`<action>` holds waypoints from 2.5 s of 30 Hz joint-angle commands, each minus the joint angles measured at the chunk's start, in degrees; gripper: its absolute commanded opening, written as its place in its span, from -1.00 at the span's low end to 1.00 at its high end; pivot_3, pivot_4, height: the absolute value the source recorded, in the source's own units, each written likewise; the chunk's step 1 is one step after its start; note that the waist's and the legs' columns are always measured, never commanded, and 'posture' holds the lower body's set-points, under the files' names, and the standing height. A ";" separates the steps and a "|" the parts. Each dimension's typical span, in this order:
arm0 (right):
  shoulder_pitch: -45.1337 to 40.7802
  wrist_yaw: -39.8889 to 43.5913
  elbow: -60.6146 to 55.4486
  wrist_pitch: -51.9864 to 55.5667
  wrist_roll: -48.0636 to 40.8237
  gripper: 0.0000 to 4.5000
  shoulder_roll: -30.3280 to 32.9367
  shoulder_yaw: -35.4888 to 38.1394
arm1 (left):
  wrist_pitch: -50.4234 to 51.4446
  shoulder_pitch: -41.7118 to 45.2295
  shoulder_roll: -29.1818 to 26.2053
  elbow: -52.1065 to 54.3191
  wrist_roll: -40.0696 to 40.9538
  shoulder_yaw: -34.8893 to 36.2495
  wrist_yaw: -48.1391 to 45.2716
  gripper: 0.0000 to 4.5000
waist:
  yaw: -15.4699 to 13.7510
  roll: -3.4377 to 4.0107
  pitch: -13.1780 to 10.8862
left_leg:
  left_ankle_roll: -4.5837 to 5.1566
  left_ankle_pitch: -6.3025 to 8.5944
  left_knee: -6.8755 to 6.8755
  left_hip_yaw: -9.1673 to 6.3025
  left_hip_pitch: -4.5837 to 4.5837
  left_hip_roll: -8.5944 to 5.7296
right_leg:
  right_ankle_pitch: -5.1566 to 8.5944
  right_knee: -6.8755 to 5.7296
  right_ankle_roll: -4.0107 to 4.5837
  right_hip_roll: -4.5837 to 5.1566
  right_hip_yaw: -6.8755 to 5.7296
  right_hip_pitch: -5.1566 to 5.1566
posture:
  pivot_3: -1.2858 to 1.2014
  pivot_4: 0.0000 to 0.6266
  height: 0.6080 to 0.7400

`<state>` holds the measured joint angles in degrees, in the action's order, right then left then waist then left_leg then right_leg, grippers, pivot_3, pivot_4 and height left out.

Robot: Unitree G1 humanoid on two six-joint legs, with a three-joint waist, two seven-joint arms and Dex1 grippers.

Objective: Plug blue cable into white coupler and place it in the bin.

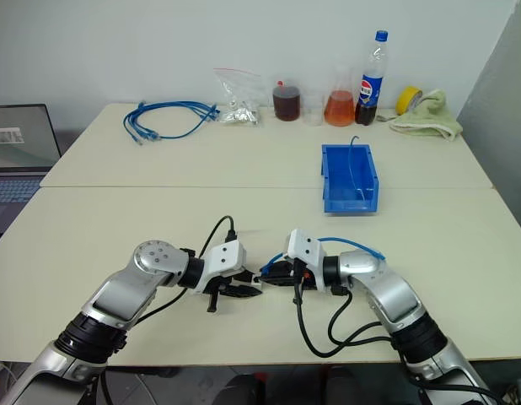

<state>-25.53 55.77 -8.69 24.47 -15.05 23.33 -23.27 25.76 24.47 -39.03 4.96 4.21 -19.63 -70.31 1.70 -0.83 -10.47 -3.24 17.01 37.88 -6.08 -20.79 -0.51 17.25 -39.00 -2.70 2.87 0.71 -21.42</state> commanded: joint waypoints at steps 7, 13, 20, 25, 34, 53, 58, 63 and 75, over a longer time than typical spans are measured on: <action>-1.90 -0.83 0.79 -1.12 2.06 -0.91 -1.66 0.11 | 1.30 -1.65 -0.25 -1.05 -0.85 -2.71 -0.25 -0.63 | 0.02 0.01 0.01 | 0.00 0.00 0.00 -0.02 0.00 0.00 | 0.00 0.00 0.00 0.00 0.01 0.00 | 0.03 -0.52 1.00; -3.02 -0.98 2.22 -0.81 3.20 -0.91 -2.21 -0.28 | 1.61 -1.75 -0.15 -0.75 -0.72 -2.71 -0.19 -0.63 | 0.02 0.02 0.01 | 0.00 0.00 0.00 -0.03 0.00 0.00 | 0.00 0.00 0.00 0.00 0.02 -0.01 | 0.03 -0.52 1.00; -2.56 0.23 1.13 0.00 3.06 -0.91 -1.36 -0.73 | 1.70 -1.61 -0.11 -1.16 -0.68 -2.51 -0.10 -0.63 | 0.02 0.03 0.02 | 0.00 0.00 -0.01 -0.05 0.00 0.00 | 0.00 0.00 0.00 0.00 0.02 -0.01 | 0.03 -0.52 1.00; -1.90 0.28 0.34 -0.38 3.68 -0.91 -1.17 -1.83 | 2.14 -1.45 0.34 -1.48 -0.44 -2.37 0.18 -0.63 | 0.02 0.03 0.02 | 0.00 0.00 -0.01 -0.05 0.00 0.00 | 0.00 0.00 0.00 0.00 0.02 -0.01 | 0.03 -0.52 1.00; -2.16 -0.13 0.42 0.17 4.45 -0.92 -1.75 -3.34 | 2.77 -1.51 0.41 -1.11 -0.12 -2.55 0.12 -0.63 | 0.02 0.08 0.06 | 0.00 0.00 -0.01 -0.05 0.01 0.00 | 0.00 0.00 0.00 0.00 0.02 0.00 | 0.03 -0.52 1.00; -3.12 2.76 0.66 4.65 4.59 -0.92 -1.56 -6.80 | 3.15 -1.35 0.85 -1.20 0.04 -2.82 0.30 -0.63 | 0.01 0.13 0.10 | 0.00 0.00 -0.02 -0.09 0.01 -0.02 | 0.00 0.02 0.00 0.02 0.03 0.00 | 0.03 -0.52 1.00; -2.41 4.29 2.75 3.68 5.10 -0.92 -1.59 -7.74 | 3.17 -1.77 0.62 -0.73 -0.01 -2.84 0.35 -0.63 | 0.06 0.25 0.27 | 0.00 0.00 -0.03 -0.09 0.03 -0.02 | 0.00 0.02 0.00 0.01 0.04 0.00 | 0.03 -0.52 1.00; -1.50 5.66 5.20 2.58 6.17 -0.92 -1.68 -9.88 | 3.28 -2.08 0.54 -0.49 -0.02 -2.71 0.59 -0.63 | 0.12 0.45 0.61 | 0.01 0.01 -0.05 -0.07 0.04 -0.02 | 0.00 0.03 0.00 0.01 0.05 0.01 | 0.03 -0.52 1.00; -1.23 7.53 10.21 1.42 8.05 -0.92 -4.55 -11.56 | 2.44 -2.83 0.03 -0.07 -0.06 -2.71 0.55 -0.63 | 0.33 0.51 1.52 | 0.04 0.03 -0.19 -0.03 0.40 0.08 | 0.02 0.04 0.01 -0.17 0.18 0.18 | 0.03 -0.52 1.00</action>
<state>-29.44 59.99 -0.88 24.08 -8.01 19.29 -28.26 27.94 22.81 -39.13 5.17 4.72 -19.87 -69.67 2.03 -0.32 -8.95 -3.20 17.03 37.67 -6.11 -20.35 -0.43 17.27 -38.96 -2.69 2.70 0.90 -21.22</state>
